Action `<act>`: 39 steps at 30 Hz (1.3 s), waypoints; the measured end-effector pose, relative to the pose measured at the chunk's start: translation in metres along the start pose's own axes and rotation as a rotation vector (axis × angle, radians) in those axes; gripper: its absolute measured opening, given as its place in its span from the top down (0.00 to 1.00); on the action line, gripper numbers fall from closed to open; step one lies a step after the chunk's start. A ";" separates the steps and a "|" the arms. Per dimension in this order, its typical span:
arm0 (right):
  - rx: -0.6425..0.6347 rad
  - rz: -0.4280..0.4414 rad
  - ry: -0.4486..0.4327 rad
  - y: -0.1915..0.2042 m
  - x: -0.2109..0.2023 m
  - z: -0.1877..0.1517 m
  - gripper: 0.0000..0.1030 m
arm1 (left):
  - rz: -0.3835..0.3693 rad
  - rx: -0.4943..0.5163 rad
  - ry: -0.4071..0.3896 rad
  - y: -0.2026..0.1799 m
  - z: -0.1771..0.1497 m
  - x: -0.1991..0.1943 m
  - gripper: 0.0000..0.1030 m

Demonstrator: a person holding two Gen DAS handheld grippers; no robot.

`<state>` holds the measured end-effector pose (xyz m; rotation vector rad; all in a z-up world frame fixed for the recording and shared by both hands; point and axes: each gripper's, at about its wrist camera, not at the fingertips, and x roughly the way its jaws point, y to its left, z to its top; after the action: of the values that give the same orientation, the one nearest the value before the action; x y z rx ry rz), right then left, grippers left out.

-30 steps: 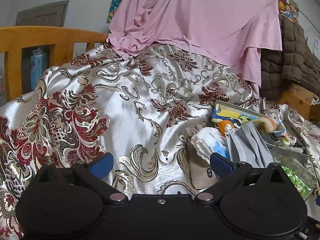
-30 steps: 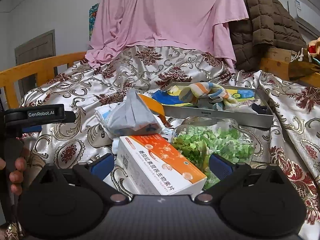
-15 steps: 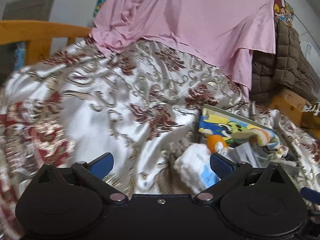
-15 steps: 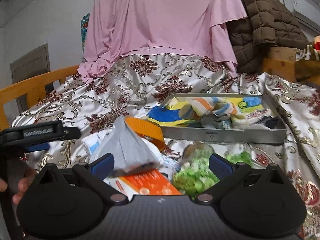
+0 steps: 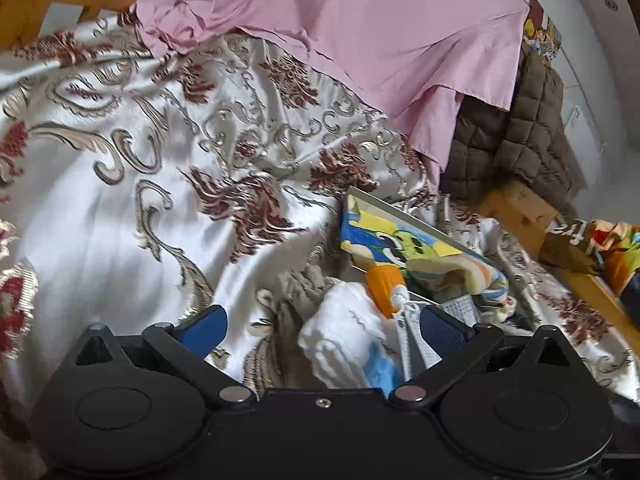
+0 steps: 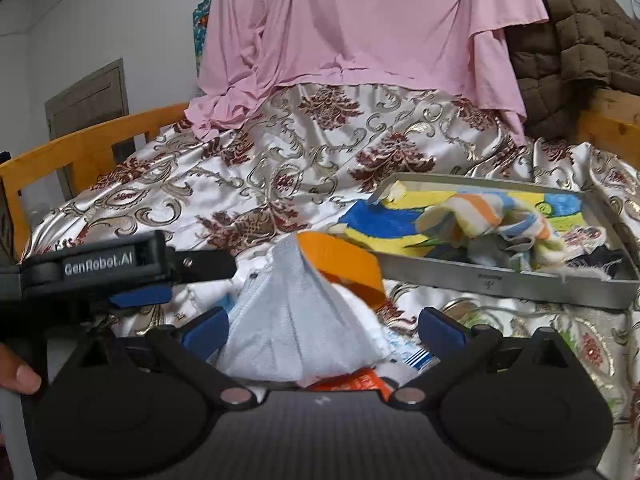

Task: Organize soft objects
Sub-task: 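Close the left gripper on the white cloth while the right gripper grasps the grey mask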

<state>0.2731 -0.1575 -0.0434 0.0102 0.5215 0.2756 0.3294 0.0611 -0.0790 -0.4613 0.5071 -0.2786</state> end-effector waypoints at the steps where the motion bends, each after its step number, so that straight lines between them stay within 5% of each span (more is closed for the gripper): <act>1: 0.002 0.006 -0.002 0.000 0.000 -0.002 0.00 | -0.009 0.000 -0.002 -0.001 0.000 0.001 0.01; 9: -0.049 0.026 -0.026 0.007 -0.005 -0.006 0.07 | -0.073 -0.032 0.011 -0.001 -0.003 -0.002 0.21; 19: -0.039 0.062 -0.002 0.013 -0.001 -0.010 0.12 | -0.093 -0.090 0.044 0.008 -0.006 0.004 0.26; 33: -0.032 0.066 0.011 0.019 0.003 -0.013 0.31 | -0.099 -0.085 0.047 0.009 -0.009 0.007 0.67; 39: -0.036 0.064 0.010 0.021 0.002 -0.014 0.36 | -0.084 -0.048 0.051 0.005 -0.011 0.008 0.71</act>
<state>0.2626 -0.1376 -0.0555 -0.0090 0.5267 0.3478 0.3310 0.0590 -0.0929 -0.5239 0.5456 -0.3600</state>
